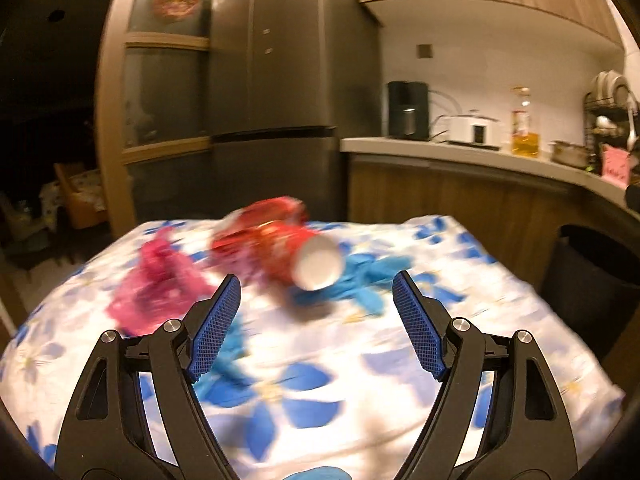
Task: Collect trash
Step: 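Move both open tools back over the trash on the table, then grasp the blue glove with the left tool while the right tool grasps the red paper cup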
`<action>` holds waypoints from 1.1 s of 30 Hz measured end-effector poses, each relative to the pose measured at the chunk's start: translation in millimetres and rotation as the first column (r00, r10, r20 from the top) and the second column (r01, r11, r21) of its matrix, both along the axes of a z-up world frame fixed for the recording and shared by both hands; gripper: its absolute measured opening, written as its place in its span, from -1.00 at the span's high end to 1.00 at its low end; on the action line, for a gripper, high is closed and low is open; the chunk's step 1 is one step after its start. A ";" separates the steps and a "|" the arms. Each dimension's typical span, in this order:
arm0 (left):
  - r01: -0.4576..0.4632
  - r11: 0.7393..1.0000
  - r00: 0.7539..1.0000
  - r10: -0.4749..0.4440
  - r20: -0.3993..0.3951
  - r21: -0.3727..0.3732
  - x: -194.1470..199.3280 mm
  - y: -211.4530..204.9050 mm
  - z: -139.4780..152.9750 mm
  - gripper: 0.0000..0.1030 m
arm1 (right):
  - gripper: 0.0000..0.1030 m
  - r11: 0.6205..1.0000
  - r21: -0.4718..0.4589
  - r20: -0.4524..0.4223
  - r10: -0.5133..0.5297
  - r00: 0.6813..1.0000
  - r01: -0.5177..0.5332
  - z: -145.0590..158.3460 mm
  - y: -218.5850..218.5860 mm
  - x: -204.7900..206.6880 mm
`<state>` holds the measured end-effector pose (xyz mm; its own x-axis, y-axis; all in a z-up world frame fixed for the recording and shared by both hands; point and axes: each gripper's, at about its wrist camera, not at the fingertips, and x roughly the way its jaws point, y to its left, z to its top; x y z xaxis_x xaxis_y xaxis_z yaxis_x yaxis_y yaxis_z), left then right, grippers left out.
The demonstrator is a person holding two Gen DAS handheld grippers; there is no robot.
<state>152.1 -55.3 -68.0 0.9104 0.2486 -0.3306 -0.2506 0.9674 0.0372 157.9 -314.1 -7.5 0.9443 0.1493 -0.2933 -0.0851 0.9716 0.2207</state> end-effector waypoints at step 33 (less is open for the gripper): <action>-0.014 0.978 0.958 -0.046 -0.282 -0.208 35.8 91.1 -53.0 0.68 | -0.52 0.942 -0.091 -0.055 0.319 0.946 -0.323 -33.2 183.7 55.6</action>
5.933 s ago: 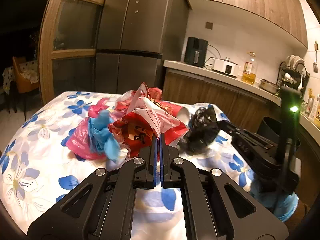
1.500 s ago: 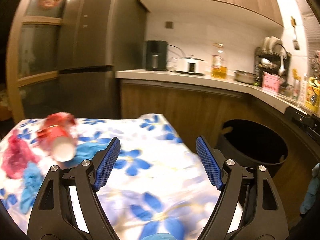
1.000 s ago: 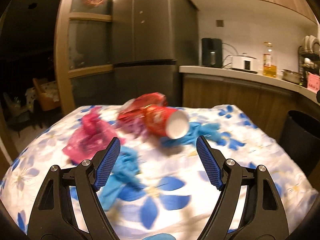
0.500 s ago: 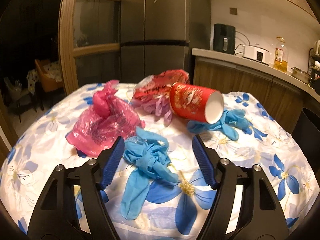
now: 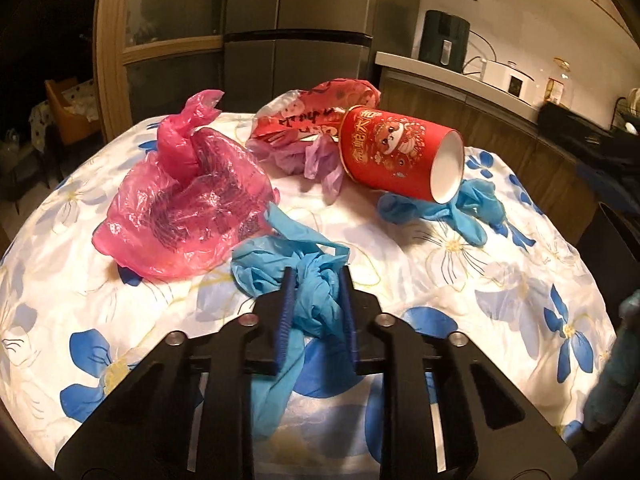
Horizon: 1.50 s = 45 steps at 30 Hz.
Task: Collect trash
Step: 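Grasp the blue glove with the left tool while the right tool grasps the red paper cup, then lift the glove and cup and carry them over the black bin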
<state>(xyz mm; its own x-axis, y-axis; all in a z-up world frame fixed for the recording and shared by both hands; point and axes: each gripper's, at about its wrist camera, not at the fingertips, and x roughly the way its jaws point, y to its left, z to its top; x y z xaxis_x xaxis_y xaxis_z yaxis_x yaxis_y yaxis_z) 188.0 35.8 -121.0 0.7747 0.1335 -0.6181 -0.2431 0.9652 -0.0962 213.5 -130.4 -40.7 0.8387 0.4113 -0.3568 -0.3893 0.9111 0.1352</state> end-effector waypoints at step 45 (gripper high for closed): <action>0.041 0.998 0.974 -0.029 0.223 -0.050 -80.0 25.7 62.0 0.79 | -0.11 0.996 0.040 -0.078 0.086 0.993 -0.083 -1.0 -8.7 -11.4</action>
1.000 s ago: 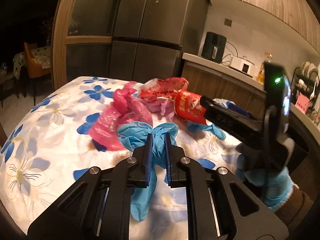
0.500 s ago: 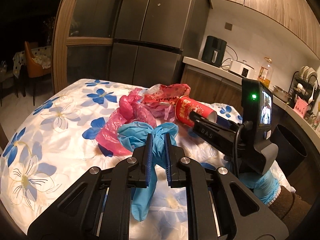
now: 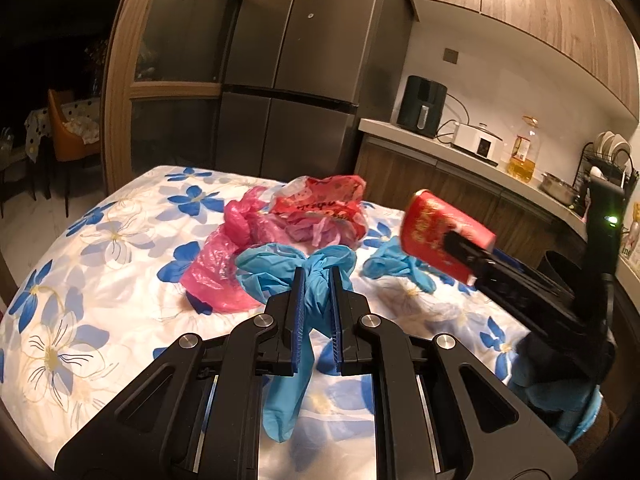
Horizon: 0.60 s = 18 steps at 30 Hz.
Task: Collect trash
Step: 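Lift the glove and cup and carry them over the black bin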
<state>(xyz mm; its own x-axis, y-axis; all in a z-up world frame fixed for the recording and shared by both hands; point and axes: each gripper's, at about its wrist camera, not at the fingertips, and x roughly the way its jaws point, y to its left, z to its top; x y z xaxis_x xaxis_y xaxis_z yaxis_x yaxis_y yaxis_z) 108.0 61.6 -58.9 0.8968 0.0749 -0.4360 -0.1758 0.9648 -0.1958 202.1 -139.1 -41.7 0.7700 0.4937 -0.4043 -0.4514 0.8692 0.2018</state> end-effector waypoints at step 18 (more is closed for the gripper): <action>0.119 0.992 0.991 -0.121 0.048 0.048 18.4 -75.0 29.8 0.79 | -0.10 0.985 0.100 0.050 -0.145 0.988 0.140 30.3 -97.6 -35.5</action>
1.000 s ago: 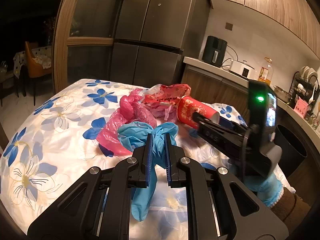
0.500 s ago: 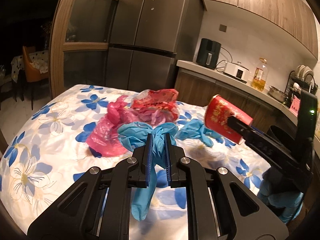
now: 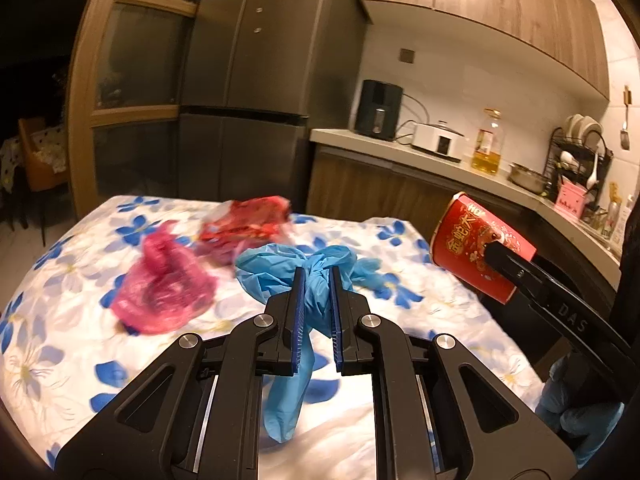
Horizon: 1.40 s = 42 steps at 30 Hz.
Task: Collect trash
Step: 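Lift the glove and cup and carry them over the black bin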
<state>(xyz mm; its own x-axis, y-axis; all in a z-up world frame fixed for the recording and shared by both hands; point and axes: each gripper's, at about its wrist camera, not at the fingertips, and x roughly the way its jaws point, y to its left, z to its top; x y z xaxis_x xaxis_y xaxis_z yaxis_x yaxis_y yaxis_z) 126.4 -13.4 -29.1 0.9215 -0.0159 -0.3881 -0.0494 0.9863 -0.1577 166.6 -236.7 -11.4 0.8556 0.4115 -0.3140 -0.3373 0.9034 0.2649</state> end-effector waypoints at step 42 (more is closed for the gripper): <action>0.483 0.870 0.865 -0.492 0.102 0.102 110.5 -283.7 44.3 0.79 | -0.10 0.865 0.139 0.062 -0.494 0.867 0.483 21.9 -219.4 4.9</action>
